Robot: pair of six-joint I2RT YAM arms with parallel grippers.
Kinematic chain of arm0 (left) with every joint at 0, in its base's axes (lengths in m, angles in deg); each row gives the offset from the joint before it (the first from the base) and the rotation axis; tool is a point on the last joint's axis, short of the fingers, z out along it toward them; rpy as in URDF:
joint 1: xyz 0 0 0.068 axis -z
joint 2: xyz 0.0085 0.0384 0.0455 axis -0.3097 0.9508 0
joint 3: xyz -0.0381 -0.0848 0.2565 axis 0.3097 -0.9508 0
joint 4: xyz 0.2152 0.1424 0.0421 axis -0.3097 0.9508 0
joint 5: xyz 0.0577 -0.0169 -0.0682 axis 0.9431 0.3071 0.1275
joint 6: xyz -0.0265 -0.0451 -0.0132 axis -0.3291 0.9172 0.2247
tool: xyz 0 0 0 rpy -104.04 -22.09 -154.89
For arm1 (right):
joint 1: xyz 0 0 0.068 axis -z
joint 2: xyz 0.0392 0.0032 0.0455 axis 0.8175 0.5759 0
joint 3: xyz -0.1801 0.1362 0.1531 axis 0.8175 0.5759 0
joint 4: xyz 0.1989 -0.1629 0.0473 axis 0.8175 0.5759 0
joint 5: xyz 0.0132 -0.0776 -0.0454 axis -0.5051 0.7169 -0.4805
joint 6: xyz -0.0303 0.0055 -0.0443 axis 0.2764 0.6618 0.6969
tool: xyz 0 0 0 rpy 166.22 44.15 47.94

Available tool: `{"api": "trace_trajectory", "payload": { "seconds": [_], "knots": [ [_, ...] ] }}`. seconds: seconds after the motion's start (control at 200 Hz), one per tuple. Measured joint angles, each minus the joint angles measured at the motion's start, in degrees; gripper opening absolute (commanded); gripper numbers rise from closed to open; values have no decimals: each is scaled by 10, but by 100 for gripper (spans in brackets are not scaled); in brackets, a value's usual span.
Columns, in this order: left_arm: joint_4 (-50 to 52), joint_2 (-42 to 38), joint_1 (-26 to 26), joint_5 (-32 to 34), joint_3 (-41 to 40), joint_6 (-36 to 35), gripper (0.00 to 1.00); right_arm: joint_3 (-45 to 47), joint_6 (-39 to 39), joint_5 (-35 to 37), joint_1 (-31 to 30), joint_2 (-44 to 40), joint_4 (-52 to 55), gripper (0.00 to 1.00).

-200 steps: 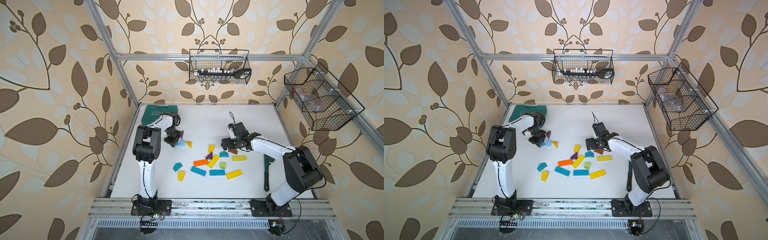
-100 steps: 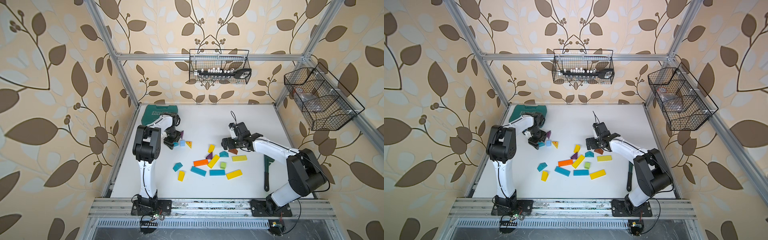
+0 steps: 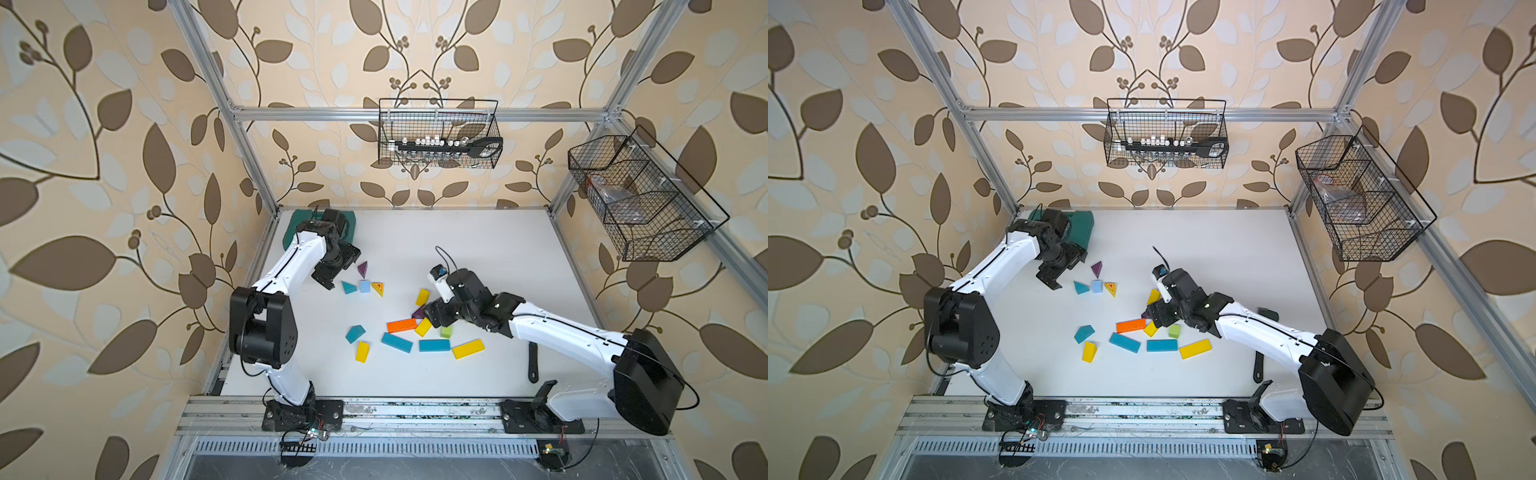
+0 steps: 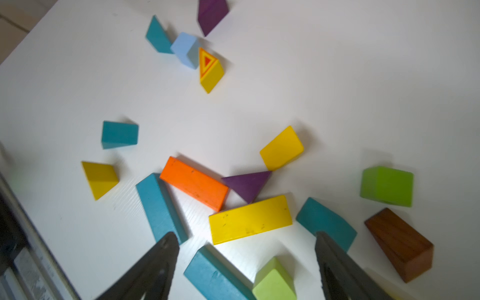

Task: Assemble a small pinwheel with building blocks
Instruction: Assemble the building block at the center of the board, then adjust the building block at the center of the board.

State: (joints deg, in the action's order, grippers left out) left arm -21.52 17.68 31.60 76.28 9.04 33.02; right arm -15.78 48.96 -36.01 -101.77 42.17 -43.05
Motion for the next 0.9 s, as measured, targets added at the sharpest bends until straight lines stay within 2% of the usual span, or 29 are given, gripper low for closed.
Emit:
{"api": "trace_trajectory", "payload": {
  "seconds": [0.175, 0.325, 0.42, 0.57, 0.69, 0.78, 0.9],
  "knots": [
    [-5, -147, 11, -12, -158, -54, 99, -3, 23, 9, -113, 19, -2, 83],
    [0, -254, 23, -27, -273, -78, 99, -34, 40, 21, -164, 118, 2, 78],
    [4, -278, 27, -30, -313, -84, 97, -61, 45, 32, -170, 180, 4, 76],
    [4, -277, 27, -30, -326, -103, 95, -90, 50, 64, -170, 233, 11, 72],
    [-3, -278, 27, -31, -326, -111, 94, -110, 51, 79, -170, 257, 14, 58],
    [-6, -278, 27, -31, -326, -117, 88, -127, 43, 85, -170, 278, 17, 44],
    [-6, -277, 27, -29, -326, -120, 87, -161, 10, 93, -169, 305, 25, 26]
  ]
}}
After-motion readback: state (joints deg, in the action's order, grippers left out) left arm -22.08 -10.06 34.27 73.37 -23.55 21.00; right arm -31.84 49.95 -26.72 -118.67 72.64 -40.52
